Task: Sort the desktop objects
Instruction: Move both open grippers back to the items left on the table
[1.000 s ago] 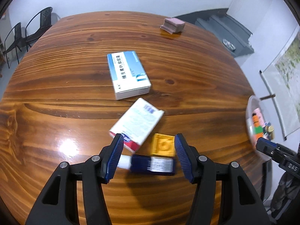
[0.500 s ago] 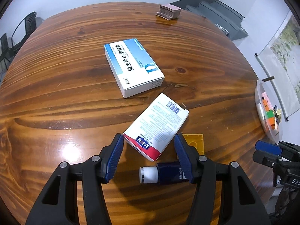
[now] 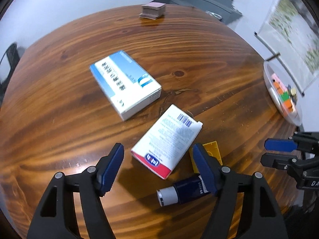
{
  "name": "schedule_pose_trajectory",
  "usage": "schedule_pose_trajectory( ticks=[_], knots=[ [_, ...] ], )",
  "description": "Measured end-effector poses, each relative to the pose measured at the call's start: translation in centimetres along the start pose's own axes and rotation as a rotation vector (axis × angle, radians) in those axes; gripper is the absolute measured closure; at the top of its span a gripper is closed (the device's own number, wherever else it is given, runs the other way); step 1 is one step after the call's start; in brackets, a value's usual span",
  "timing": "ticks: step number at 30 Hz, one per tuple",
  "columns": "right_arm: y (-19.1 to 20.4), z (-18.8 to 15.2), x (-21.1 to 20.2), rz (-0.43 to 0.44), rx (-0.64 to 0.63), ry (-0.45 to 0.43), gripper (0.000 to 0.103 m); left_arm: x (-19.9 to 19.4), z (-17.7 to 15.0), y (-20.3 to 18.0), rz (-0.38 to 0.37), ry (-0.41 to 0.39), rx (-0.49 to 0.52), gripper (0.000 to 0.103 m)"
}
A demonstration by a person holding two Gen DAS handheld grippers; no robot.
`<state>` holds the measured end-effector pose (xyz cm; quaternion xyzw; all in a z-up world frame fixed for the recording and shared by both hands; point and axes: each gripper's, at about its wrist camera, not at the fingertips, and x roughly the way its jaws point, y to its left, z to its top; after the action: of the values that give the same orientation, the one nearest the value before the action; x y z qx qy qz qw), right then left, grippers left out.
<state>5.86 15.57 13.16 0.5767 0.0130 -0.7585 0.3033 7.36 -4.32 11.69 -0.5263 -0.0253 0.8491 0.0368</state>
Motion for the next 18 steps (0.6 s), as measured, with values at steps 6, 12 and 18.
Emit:
schedule_pose_trajectory(
  ticks=[6, 12, 18],
  knots=[
    [0.2, 0.1, 0.1, 0.002, 0.009, -0.001, 0.063, 0.8, 0.8, -0.1, 0.006, 0.018, 0.065, 0.028],
    [0.4, 0.4, 0.0, 0.001, 0.012, -0.006, 0.063, 0.8, 0.9, 0.5, -0.033, 0.016, 0.06, 0.028],
    [0.7, 0.5, 0.3, 0.005, 0.006, 0.003, 0.063, 0.7, 0.3, 1.1, -0.05, 0.02, 0.047, 0.028]
  ],
)
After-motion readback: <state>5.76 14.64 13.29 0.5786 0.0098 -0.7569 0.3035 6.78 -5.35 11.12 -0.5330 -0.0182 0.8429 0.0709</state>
